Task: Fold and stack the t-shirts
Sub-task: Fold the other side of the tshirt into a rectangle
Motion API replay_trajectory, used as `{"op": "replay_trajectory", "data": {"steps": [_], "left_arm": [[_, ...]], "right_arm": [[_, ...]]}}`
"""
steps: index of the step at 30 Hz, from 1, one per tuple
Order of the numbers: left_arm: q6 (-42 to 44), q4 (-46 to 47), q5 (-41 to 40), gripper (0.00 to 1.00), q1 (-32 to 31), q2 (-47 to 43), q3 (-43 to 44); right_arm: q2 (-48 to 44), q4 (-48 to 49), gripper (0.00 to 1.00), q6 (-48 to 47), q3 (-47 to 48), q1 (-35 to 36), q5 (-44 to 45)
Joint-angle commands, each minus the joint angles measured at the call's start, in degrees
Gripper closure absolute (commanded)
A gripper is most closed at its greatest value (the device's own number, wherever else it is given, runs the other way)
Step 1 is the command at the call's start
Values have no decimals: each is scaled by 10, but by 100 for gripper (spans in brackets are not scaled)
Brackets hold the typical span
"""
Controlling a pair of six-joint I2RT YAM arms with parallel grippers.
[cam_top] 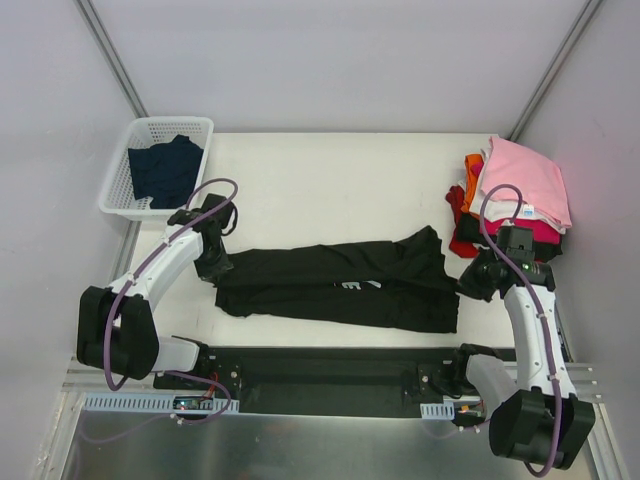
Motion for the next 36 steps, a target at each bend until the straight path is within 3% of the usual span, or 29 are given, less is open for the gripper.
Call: {"op": "replay_trajectory", "data": {"steps": [1, 36], "left_arm": [[-13, -3, -1, 97, 6, -21, -9], [5, 6, -8, 97, 6, -4, -15]], "right_arm": [[-20, -19, 99, 3, -3, -8, 6], [-37, -16, 99, 32, -26, -8, -11]]}}
